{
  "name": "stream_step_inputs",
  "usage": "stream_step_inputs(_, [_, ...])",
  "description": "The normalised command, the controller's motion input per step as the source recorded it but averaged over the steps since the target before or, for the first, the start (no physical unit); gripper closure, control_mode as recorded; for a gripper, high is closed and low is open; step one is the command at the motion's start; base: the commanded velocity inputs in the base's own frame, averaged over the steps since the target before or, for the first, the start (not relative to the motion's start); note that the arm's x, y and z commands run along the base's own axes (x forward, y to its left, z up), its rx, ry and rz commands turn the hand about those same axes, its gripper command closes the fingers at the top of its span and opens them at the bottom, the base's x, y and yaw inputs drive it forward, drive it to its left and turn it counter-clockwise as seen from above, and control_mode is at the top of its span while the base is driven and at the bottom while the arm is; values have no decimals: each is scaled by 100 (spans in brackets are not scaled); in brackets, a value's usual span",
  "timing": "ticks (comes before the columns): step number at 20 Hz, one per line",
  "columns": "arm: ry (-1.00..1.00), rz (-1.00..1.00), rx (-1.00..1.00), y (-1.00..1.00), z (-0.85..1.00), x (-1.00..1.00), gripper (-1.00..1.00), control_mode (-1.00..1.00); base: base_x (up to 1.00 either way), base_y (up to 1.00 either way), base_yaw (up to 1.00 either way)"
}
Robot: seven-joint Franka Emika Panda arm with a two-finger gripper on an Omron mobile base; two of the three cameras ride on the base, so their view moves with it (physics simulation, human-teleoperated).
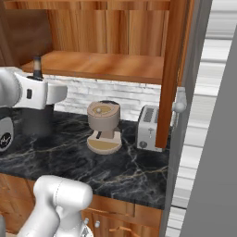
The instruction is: There is a bowl on the dining counter. Grab a lemon wedge from the fridge and place it in the bowl. Then get the liquor bottle and glass cup from the cabinet and place them next to the bowl.
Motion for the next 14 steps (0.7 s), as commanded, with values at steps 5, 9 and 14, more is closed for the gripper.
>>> stream_step_inputs(5, [18, 0, -1, 5, -48, -63, 100, -100, 0, 0, 0])
stream_step_inputs(9, [2, 0, -2, 1, -12, -47, 100, 100, -25, 0, 0])
stream_step_inputs(14, [0, 0, 0, 0, 0, 0, 100, 100, -100, 21, 17])
